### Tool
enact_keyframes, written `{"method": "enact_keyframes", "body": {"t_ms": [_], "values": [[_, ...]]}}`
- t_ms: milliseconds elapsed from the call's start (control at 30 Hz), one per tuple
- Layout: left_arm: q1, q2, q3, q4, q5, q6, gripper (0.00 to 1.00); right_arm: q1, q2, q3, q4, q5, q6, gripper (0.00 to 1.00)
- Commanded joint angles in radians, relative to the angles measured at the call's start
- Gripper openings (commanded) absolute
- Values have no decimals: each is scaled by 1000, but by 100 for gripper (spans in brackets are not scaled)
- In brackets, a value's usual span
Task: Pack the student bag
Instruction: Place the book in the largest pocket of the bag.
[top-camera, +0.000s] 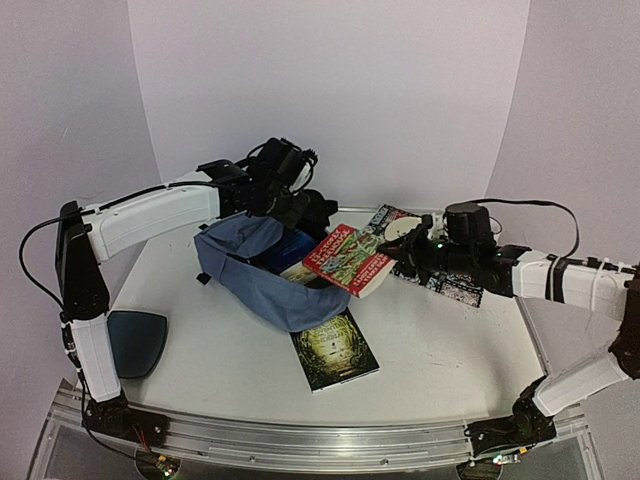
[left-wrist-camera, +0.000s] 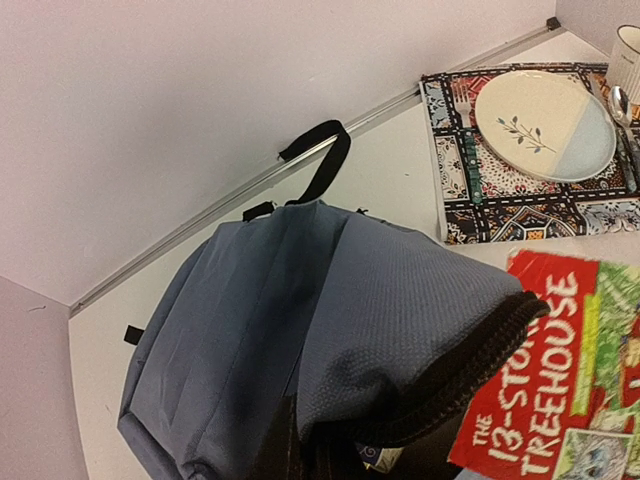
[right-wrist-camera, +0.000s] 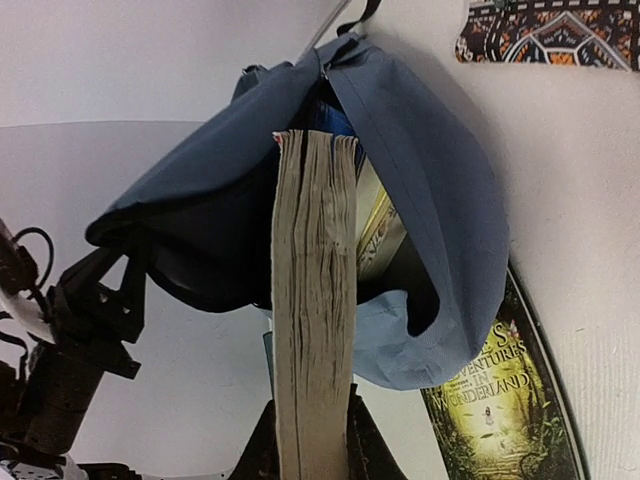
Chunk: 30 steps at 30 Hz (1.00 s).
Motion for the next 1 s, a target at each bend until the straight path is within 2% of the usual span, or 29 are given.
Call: {"method": "enact_keyframes", "body": {"t_ms": [0,267,700,967], "values": [[-6,-38,78,58,57,-82,0,32,76,125,157,-6,32,0],[-6,-71,51,58,139,-129,0,42,246,255,270,-23,84,0],[-5,-116,64,60,193,-160,0,69,498,485,296,25,120,0],[-5,-161,40,61,231,-170,0,91,619,550,271,160,79,0]]}}
